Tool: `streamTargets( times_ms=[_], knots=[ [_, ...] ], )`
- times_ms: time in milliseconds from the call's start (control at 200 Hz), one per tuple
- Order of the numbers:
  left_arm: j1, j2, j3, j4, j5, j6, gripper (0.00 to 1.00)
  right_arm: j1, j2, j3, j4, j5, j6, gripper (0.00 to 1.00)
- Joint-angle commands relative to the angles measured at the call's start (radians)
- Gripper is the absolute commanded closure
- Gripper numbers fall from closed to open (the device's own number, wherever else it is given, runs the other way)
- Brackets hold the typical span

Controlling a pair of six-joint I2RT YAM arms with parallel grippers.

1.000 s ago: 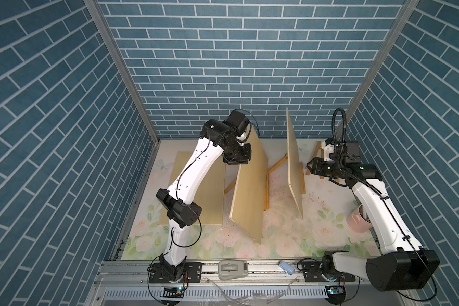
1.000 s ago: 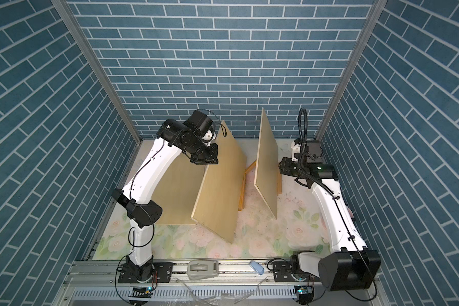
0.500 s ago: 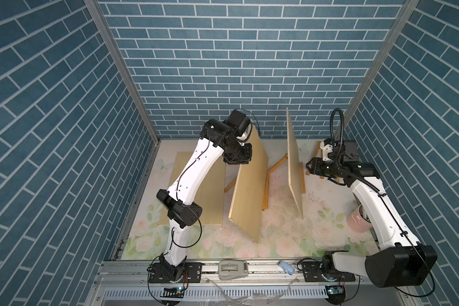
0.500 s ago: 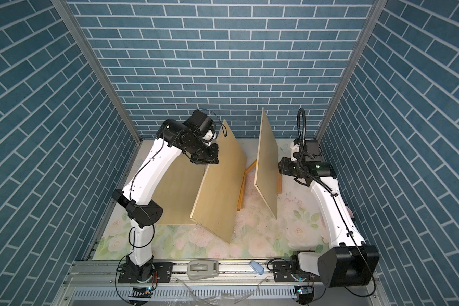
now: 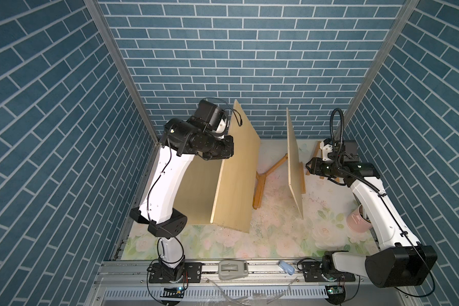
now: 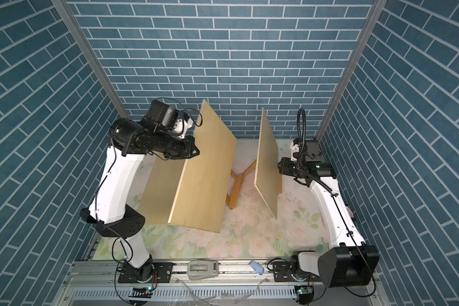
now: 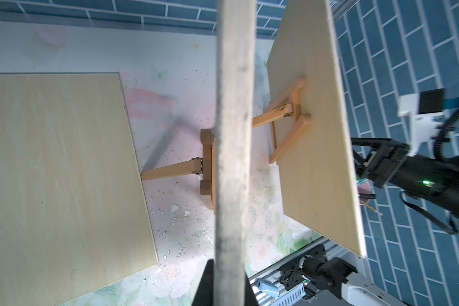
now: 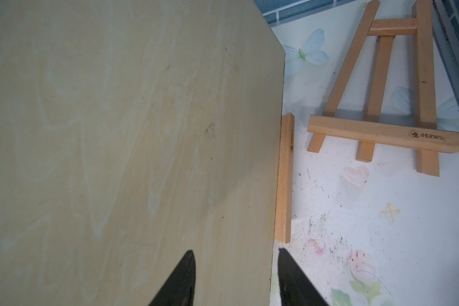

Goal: Disassemble the easel
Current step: Pick up the drawing board from the easel, then place the drawing board on the drawing board.

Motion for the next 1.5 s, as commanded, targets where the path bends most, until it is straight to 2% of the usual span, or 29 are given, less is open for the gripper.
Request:
streamTargets(
  times_ms=[0, 80, 230, 410, 595, 700, 760, 880, 1055, 1185, 1265, 1496],
  knots=[
    [0.068, -0.117, 0.007, 0.15, 0.116, -0.007, 1.0, 0.007, -0.004, 0.032, -0.003, -0.022, 0.0, 0.49],
    [0.138, -0.179, -0.031, 0.173, 0.149, -0.009, 1.0, 0.011, -0.006, 0.033, -0.004, -0.021, 0.001, 0.5],
    [0.308, -0.287, -0.123, 0.229, 0.289, -0.015, 1.0, 0.014, -0.005, 0.032, -0.002, -0.021, 0.005, 0.5],
    [0.522, -0.327, -0.136, 0.177, 0.388, 0.014, 1.0, 0.02, -0.009, 0.029, 0.004, -0.017, 0.01, 0.5],
    [0.627, -0.335, -0.151, 0.218, 0.507, 0.01, 1.0, 0.02, -0.015, 0.026, -0.004, -0.009, 0.007, 0.49],
    [0.671, -0.325, -0.168, 0.238, 0.573, 0.015, 1.0, 0.021, -0.021, 0.017, -0.004, -0.004, 0.005, 0.5],
    [0.69, -0.311, -0.182, 0.214, 0.574, 0.042, 1.0, 0.021, -0.023, 0.013, -0.005, -0.001, 0.005, 0.5],
    [0.692, -0.311, -0.309, 0.228, 0.53, 0.083, 1.0, 0.021, -0.024, 0.01, -0.007, 0.001, 0.005, 0.5],
    [0.693, -0.289, -0.475, 0.233, 0.397, 0.2, 1.0, 0.022, -0.027, 0.011, -0.009, 0.008, 0.002, 0.5],
    [0.693, -0.322, -0.636, 0.35, 0.356, 0.339, 1.0, 0.022, -0.026, 0.007, -0.01, 0.011, 0.005, 0.5],
    [0.695, -0.335, -0.721, 0.413, 0.332, 0.382, 1.0, 0.022, -0.025, 0.008, -0.008, 0.009, 0.013, 0.49],
    [0.705, -0.285, -0.837, 0.52, 0.408, 0.451, 1.0, 0.024, -0.028, 0.013, -0.01, 0.013, 0.026, 0.5]
  ],
)
